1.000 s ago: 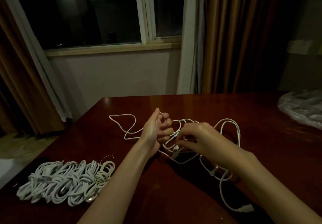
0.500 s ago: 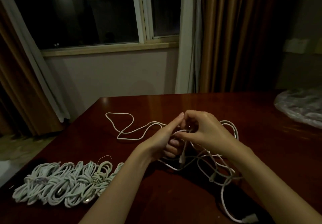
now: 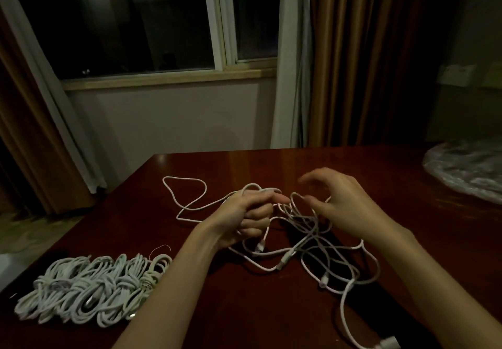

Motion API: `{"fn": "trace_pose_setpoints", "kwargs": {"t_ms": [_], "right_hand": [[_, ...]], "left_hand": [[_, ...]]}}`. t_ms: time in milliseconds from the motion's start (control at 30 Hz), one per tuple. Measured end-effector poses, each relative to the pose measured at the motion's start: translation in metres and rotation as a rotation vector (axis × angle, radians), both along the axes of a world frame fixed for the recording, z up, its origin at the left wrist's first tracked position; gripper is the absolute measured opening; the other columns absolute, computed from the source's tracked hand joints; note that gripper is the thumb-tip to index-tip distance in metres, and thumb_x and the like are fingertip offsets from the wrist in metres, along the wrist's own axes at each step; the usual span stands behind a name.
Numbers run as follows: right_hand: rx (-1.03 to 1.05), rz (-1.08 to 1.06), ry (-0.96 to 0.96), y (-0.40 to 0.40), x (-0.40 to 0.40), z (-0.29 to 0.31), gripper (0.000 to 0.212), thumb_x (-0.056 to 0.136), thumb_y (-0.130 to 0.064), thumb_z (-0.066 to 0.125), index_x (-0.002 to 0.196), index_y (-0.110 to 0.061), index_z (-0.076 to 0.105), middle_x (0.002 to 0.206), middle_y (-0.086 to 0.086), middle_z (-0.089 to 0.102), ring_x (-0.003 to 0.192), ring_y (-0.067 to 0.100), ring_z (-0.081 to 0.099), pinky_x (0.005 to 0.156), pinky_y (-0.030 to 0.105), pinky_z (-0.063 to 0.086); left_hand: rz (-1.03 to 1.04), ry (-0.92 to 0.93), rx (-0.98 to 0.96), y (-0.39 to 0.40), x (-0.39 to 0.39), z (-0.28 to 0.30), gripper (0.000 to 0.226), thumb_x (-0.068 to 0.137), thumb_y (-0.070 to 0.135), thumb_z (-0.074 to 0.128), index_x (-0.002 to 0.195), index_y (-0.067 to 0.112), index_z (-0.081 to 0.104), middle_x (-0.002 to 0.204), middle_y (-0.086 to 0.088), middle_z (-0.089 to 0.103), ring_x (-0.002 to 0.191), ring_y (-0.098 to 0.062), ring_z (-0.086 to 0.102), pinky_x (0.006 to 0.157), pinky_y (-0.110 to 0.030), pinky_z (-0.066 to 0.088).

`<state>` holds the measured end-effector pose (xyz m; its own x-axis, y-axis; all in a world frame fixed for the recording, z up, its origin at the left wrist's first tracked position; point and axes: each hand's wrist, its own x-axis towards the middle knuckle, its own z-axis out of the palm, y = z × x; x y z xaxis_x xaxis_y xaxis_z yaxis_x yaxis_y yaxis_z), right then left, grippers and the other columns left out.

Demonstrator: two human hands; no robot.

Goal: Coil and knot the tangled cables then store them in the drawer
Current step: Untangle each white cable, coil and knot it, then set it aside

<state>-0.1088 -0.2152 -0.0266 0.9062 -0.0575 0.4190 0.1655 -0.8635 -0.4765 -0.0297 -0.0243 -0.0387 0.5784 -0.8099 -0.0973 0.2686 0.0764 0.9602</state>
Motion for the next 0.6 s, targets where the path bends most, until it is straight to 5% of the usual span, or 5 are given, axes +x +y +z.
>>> {"fn": "trace_pose_setpoints", "kwargs": {"t_ms": [67, 200, 367, 600], "right_hand": [[0.218, 0.101, -0.115, 0.015, 0.002, 0.000, 0.034, 0.092, -0.015, 0.061, 0.124, -0.024, 0.057, 0.115, -0.017, 0.056, 0.104, -0.007, 0.054, 0.081, 0.003, 0.043], [0.574, 0.269, 0.098, 0.037, 0.011, -0.008, 0.018, 0.099, -0.024, 0.050, 0.111, -0.026, 0.063, 0.104, -0.012, 0.067, 0.096, -0.006, 0.062, 0.081, 0.011, 0.049], [0.490, 0.167, 0.140, 0.025, 0.014, -0.017, 0.019, 0.097, -0.023, 0.054, 0.085, -0.025, 0.068, 0.071, -0.005, 0.066, 0.060, 0.000, 0.058, 0.058, 0.018, 0.044], [0.341, 0.080, -0.143, 0.030, 0.007, -0.014, 0.010, 0.090, -0.023, 0.065, 0.094, -0.021, 0.075, 0.074, -0.017, 0.067, 0.073, -0.005, 0.062, 0.061, 0.010, 0.045]], "left_hand": [[-0.016, 0.021, -0.060, -0.002, -0.002, -0.001, 0.035, 0.094, 0.029, 0.045, 0.084, 0.012, 0.074, 0.044, 0.007, 0.029, 0.032, 0.000, 0.023, 0.033, -0.012, 0.017], [-0.054, 0.110, -0.202, -0.003, -0.002, 0.003, 0.038, 0.096, 0.034, 0.043, 0.082, 0.010, 0.068, 0.042, 0.007, 0.031, 0.029, 0.001, 0.027, 0.032, -0.011, 0.016], [0.084, 0.162, -0.300, 0.002, 0.005, 0.004, 0.046, 0.098, 0.034, 0.037, 0.072, 0.011, 0.068, 0.041, 0.007, 0.030, 0.028, 0.001, 0.026, 0.028, -0.011, 0.021], [0.196, -0.087, -0.062, -0.012, -0.003, -0.001, 0.046, 0.092, 0.052, 0.039, 0.091, 0.008, 0.053, 0.054, 0.000, 0.028, 0.033, -0.004, 0.023, 0.033, -0.014, 0.022]]}}
